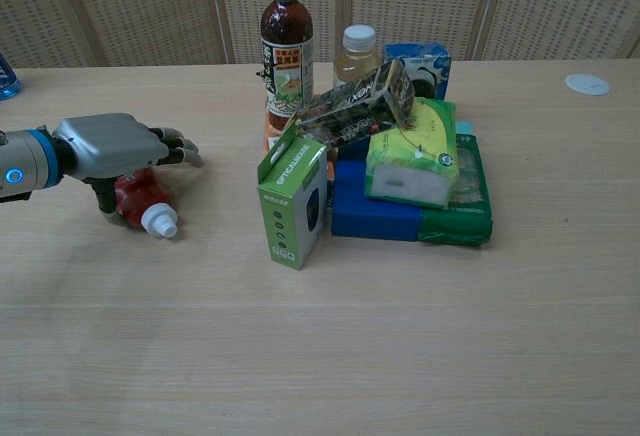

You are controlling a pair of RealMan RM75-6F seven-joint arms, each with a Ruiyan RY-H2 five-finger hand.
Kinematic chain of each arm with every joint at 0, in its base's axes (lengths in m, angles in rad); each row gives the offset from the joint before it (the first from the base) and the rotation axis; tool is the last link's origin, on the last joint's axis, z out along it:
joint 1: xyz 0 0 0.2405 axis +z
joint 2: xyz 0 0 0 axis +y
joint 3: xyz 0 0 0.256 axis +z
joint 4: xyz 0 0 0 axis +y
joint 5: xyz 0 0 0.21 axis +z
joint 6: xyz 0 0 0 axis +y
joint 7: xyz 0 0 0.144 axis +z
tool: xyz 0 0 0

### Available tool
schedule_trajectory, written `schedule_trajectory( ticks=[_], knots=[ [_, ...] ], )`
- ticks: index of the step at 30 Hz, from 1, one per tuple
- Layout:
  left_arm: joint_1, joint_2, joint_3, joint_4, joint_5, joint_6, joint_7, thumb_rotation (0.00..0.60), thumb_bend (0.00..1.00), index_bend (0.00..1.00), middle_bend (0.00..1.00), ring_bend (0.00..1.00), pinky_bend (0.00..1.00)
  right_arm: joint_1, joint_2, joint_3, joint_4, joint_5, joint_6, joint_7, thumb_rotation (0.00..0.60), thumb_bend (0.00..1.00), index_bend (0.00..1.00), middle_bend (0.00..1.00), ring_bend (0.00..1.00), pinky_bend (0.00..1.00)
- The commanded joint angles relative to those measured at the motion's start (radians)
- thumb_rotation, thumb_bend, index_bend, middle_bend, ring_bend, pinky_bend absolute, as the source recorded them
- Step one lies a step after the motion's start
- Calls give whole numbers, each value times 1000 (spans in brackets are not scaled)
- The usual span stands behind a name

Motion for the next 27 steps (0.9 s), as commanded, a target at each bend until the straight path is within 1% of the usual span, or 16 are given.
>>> schedule_trajectory(
  ticks=[1,2,5,8,14,21,27],
  knots=[
    [5,-26,17,32,16,25,16,600,0,480,492,325,594,-2,1,1,0,-3,5,2,586,0,0,0,0,0],
    [5,-30,20,37,14,25,19,600,0,532,542,367,625,-2,2,0,-1,-4,5,4,586,0,0,0,0,0],
    [8,-38,25,44,14,37,30,600,0,618,631,445,686,-2,3,0,-1,-6,4,9,587,0,0,0,0,0],
    [10,-28,18,23,10,61,25,600,0,670,688,500,735,-2,5,0,-1,-5,4,13,585,0,0,0,0,0],
    [8,52,1,-86,14,118,57,600,0,688,707,517,752,-4,7,-1,-3,-11,6,17,588,0,0,0,0,0],
    [16,186,-32,-263,-22,169,133,600,0,685,703,516,752,-9,12,-4,-7,-22,17,22,585,0,0,0,0,0],
    [25,287,-50,-391,-54,201,190,600,0,685,703,514,752,-12,16,-6,-11,-29,23,27,587,0,0,0,0,0]
  ],
)
